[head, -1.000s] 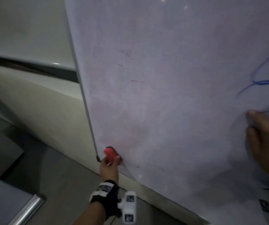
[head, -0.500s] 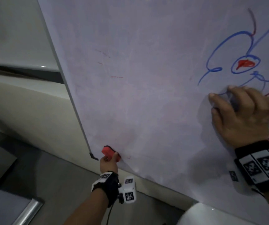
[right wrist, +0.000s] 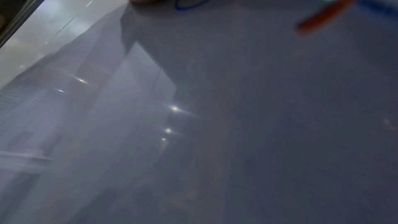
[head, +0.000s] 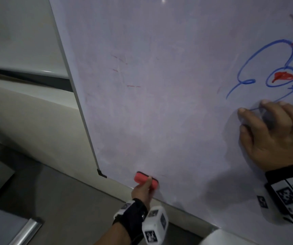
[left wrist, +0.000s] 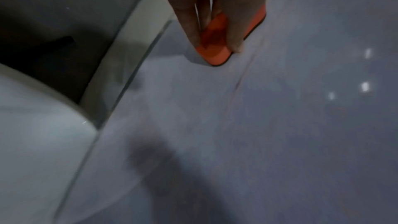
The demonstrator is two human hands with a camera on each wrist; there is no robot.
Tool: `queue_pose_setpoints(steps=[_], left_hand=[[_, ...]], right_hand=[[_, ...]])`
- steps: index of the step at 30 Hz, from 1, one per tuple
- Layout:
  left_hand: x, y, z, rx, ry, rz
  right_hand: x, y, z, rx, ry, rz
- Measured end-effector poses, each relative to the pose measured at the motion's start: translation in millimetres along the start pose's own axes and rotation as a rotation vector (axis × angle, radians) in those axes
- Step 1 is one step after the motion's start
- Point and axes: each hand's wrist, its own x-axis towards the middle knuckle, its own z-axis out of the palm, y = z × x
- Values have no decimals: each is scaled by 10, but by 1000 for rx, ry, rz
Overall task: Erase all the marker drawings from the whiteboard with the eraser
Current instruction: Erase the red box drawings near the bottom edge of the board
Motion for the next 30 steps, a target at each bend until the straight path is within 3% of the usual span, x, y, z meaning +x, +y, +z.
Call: queue_pose_setpoints(steps=[3,8,13,15,20,24,26,30], left_hand=[[-282,-167,281,40,-153,-17],[-301,-192,316,61,-133,6],[-366,-47,387,67,-261,12],[-330,-31,336,71,-251,-11],[-67,9,-13,91,-50,1],[-166,164,131,65,-154,98],[-240,176,163,62,-193,72],[-195,232,-21,104,-102,41]], right_hand=[[12,7,4,-7,-8,1],[23,12,-9,-12,-19,-6],[20,22,-9,-15,4,-18],[29,26,-12,-8,-13,-31],[4,45,-13,3,-26,-27],[-15,62,7,24,-43,-6],[-46,47,7,29,-77,9],[-64,75,8,40,-93,6]])
